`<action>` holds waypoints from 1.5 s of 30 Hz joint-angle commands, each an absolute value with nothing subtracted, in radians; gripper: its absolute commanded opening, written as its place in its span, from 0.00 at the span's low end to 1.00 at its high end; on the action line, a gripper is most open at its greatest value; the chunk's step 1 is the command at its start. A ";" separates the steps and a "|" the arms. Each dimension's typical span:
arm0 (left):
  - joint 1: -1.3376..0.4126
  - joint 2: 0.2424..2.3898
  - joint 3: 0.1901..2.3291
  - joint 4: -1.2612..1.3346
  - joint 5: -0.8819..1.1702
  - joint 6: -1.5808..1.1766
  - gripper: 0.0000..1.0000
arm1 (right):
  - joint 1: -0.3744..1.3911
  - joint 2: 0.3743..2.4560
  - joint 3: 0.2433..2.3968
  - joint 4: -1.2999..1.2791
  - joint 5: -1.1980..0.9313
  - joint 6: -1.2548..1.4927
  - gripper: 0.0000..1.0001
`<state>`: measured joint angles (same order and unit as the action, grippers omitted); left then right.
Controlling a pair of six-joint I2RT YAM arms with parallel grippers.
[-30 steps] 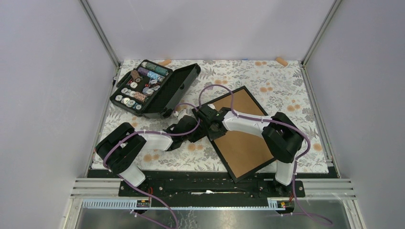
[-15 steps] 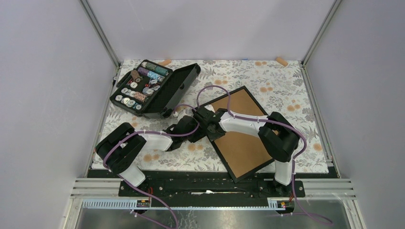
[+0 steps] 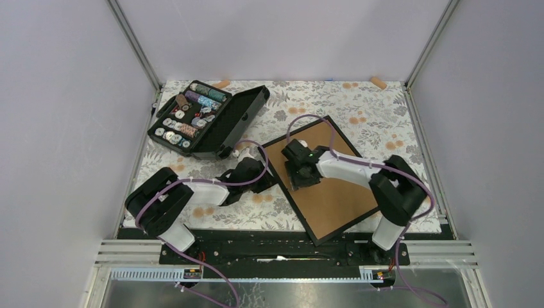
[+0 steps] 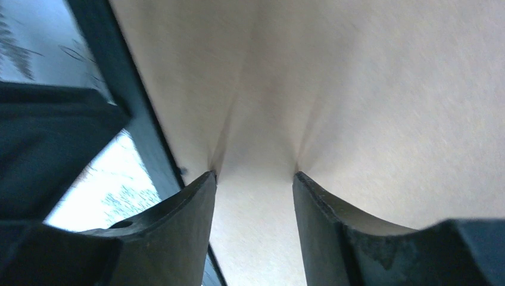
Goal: Put the photo into the frame
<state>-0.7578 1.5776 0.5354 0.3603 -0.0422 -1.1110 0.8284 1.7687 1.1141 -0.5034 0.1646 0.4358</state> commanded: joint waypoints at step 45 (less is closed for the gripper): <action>-0.538 1.012 0.366 0.032 -0.015 -0.939 0.53 | 0.993 1.592 1.077 -0.583 0.096 0.537 0.64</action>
<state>-0.5838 1.0424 0.4095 0.1673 0.0971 -0.8803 0.9768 1.6070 1.0779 -0.5419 0.1333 0.4152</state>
